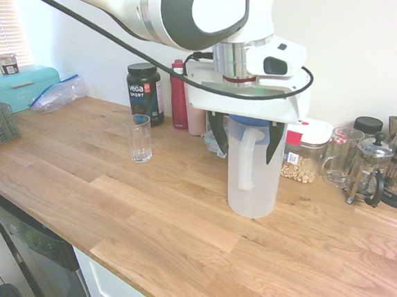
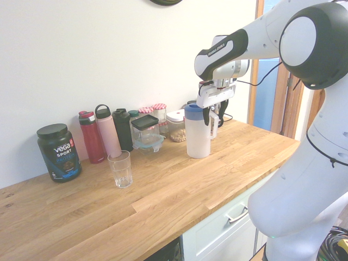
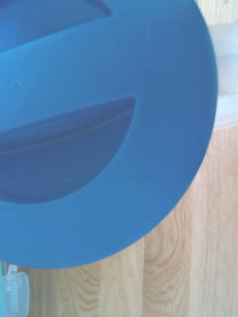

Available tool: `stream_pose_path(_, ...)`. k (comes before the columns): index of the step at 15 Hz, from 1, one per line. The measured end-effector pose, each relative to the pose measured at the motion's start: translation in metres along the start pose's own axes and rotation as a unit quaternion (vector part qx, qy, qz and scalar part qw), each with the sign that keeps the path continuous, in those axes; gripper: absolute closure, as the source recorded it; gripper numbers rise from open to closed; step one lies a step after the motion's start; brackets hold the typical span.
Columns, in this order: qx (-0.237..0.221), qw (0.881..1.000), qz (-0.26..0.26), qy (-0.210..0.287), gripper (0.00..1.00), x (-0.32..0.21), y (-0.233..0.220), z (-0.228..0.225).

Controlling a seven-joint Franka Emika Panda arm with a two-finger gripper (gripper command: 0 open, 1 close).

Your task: Pour me some water

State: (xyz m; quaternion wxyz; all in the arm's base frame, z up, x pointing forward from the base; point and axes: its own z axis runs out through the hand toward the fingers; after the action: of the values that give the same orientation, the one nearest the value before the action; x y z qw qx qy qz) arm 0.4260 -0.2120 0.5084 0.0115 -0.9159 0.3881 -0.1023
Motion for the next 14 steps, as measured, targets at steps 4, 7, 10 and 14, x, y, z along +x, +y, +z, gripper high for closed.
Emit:
stream_pose_path(4, 0.007, 1.0, -0.004, 0.011, 1.0, 0.003, -0.001, 0.006)
stream_pose_path(7, 0.007, 1.0, -0.007, 0.013, 1.0, 0.005, -0.002, 0.009)
stream_pose_path(10, 0.006, 1.0, -0.009, 0.012, 1.0, 0.006, -0.002, 0.013)
stream_pose_path(14, 0.006, 1.0, -0.01, 0.012, 1.0, 0.006, -0.003, 0.013)
